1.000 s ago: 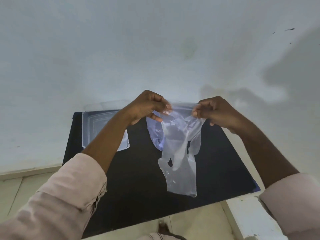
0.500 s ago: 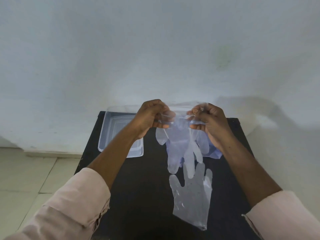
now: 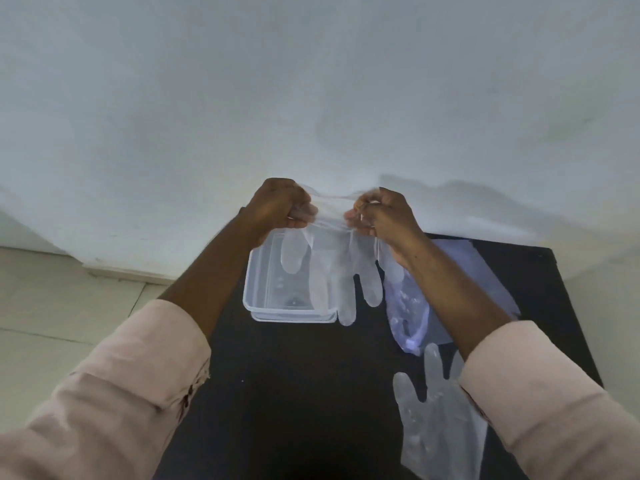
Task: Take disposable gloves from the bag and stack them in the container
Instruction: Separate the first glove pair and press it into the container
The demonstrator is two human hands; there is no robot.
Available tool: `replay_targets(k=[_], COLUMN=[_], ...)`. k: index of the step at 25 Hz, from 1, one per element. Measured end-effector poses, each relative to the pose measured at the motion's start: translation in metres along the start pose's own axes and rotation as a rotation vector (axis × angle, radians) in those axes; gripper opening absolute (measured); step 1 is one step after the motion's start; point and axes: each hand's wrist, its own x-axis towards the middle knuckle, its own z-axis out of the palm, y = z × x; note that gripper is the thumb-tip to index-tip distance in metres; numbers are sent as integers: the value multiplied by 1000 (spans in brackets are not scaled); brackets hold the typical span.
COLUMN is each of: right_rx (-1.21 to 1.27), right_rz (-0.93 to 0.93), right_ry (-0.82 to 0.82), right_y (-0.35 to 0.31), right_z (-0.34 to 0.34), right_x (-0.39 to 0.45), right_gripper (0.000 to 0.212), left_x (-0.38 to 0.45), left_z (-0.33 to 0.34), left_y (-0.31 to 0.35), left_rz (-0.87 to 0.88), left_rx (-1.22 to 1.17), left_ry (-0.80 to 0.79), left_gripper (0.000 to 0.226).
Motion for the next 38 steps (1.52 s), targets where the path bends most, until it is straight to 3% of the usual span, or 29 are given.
replay_targets(k=[6,11,13,17,21,24,26,28,38], right_rx=[-97,-85,-62,-156,-581,-959,-1123,-1250,-1476], right_rz=[-85,-430,-489,-417,-390,-431,-449,-479,-414], right_ry=[63,199,157,43,-84,-201,-243,-284,-625], right_y=[-11,-13,11,87,137,148,150,151,140], right_z=[65,77,77,81,81,80,79,78,70], right_x=[84,99,84,52,46,45,44,44,48], right_gripper=[17,17,17,17,9,14,25,21,28], left_x=[66,85,78,56,48,49,49,50,46], left_z=[-52,-67,-66,-64,-64,-58,-57,-57,-55], left_y=[-3,5,-19,-102,-151,-167,-174,-177,-177], left_rz=[30,357,445,422,443,506,514,509,448], left_rx=[-17,49,128,340,672,955,1085,1203,1515], left_ry=[211,299,312,170,-45,-102,-127,-173,-371], left_gripper=[9,14,17,18,11,15,19,23,33])
